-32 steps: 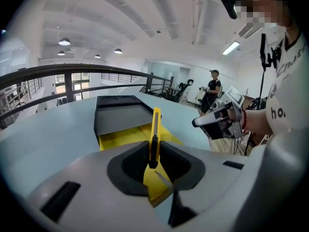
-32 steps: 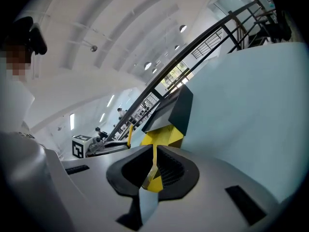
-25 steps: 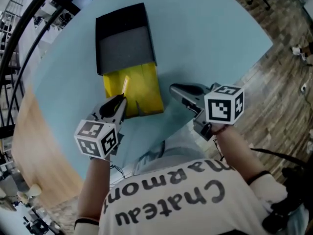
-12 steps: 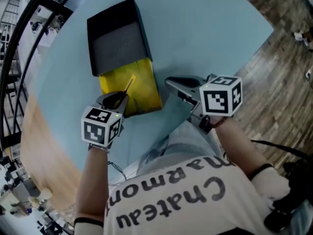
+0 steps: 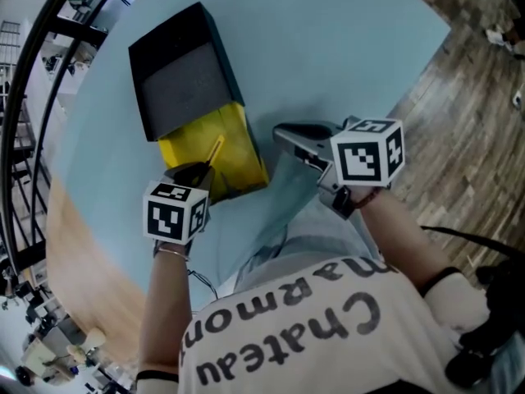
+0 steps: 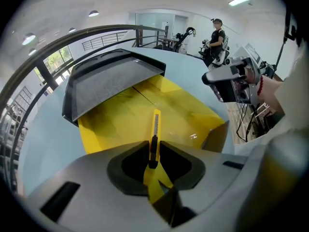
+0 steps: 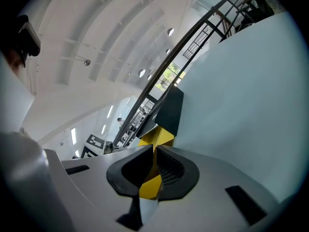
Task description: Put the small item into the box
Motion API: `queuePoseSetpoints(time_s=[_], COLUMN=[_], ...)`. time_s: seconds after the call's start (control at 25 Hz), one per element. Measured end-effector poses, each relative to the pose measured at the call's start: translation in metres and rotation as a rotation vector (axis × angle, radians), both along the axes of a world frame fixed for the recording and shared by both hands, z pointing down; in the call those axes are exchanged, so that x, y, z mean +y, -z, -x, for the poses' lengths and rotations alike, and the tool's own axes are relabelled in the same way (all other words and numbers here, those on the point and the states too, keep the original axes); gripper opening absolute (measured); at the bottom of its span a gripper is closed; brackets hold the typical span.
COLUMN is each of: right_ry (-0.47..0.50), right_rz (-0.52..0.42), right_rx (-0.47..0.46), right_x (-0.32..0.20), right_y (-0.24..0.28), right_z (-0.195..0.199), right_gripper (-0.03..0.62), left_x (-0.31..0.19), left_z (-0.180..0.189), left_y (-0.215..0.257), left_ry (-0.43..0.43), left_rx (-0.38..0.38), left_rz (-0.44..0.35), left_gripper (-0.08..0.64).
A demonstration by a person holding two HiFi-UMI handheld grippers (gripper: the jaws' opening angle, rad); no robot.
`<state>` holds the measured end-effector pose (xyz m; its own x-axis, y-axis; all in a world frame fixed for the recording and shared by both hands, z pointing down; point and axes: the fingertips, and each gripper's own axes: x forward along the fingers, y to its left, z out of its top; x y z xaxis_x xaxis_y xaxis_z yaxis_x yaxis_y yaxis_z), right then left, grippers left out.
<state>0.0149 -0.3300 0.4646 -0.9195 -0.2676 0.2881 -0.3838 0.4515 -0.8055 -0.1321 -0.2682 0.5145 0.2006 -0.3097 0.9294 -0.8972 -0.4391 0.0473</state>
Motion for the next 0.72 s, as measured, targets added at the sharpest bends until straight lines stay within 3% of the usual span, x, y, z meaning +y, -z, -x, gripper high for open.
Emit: queuePoseSetpoints(time_s=[0.72], right_ry=[-0.025], right_rz=[-0.005], right_rx=[-0.002], right_x=[-0.007], right_y=[-0.001], right_z=[-0.004], right_gripper=[0.049], left_x=[-0.002], left_z=[0.0], left_y=[-0.013], left_ry=[-0.041], left_rx=[-0.069], left_rz=[0.023], left_gripper=[0.071])
